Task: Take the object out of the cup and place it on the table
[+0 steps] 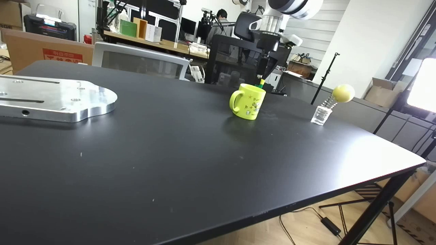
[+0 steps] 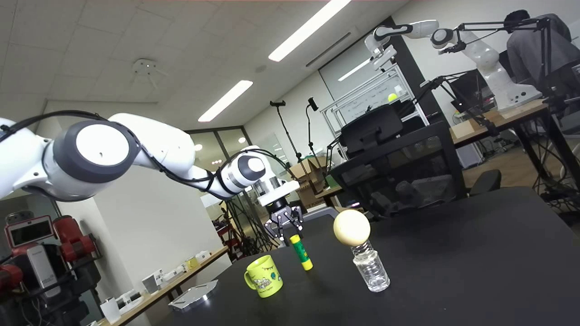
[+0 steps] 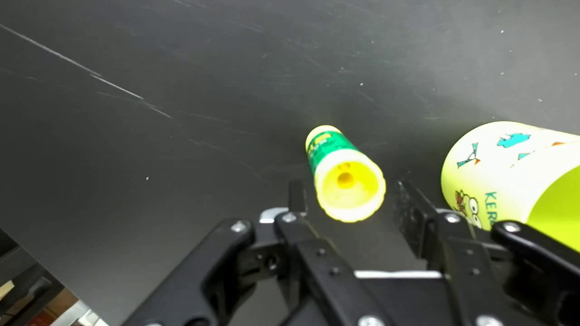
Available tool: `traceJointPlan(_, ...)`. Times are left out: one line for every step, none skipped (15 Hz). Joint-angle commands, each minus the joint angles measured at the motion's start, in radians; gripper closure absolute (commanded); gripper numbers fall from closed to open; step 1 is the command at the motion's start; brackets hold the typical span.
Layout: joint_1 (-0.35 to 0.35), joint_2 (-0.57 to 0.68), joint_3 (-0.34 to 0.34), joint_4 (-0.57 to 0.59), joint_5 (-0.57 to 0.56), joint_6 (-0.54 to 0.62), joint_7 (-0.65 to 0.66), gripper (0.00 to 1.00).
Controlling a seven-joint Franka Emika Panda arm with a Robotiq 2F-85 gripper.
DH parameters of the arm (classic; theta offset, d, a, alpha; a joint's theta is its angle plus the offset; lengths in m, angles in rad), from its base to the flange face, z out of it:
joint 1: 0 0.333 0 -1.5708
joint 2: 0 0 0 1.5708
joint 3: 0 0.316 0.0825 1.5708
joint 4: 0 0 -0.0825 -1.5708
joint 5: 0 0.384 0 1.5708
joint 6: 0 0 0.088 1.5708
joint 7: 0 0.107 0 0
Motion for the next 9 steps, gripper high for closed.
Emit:
traceJointPlan(0.013, -0.06, -0.009, -0.01, 0.0, -0.008, 0.026, 0.15)
traceJointPlan(0.01, -0.103, -0.003, -0.046, 0.005, -0.002, 0.027, 0.07)
traceJointPlan(0.01, -0.14, -0.001, -0.072, 0.005, -0.003, 0.023, 0.02)
traceJointPlan(0.011, -0.191, -0.001, -0.114, 0.001, -0.009, 0.021, 0.0)
traceJointPlan(0.013, -0.233, -0.002, -0.145, 0.003, -0.024, 0.029, 0.0)
traceJointPlan(0.015, -0.112, -0.002, -0.022, 0.003, -0.01, 0.002, 0.06)
traceJointPlan(0.016, -0.15, -0.001, -0.045, 0.002, -0.023, 0.003, 0.0)
traceJointPlan(0.016, -0.181, -0.001, -0.068, 0.002, -0.029, 0.003, 0.0)
traceJointPlan(0.015, -0.201, -0.001, -0.088, 0.002, -0.031, 0.004, 0.0)
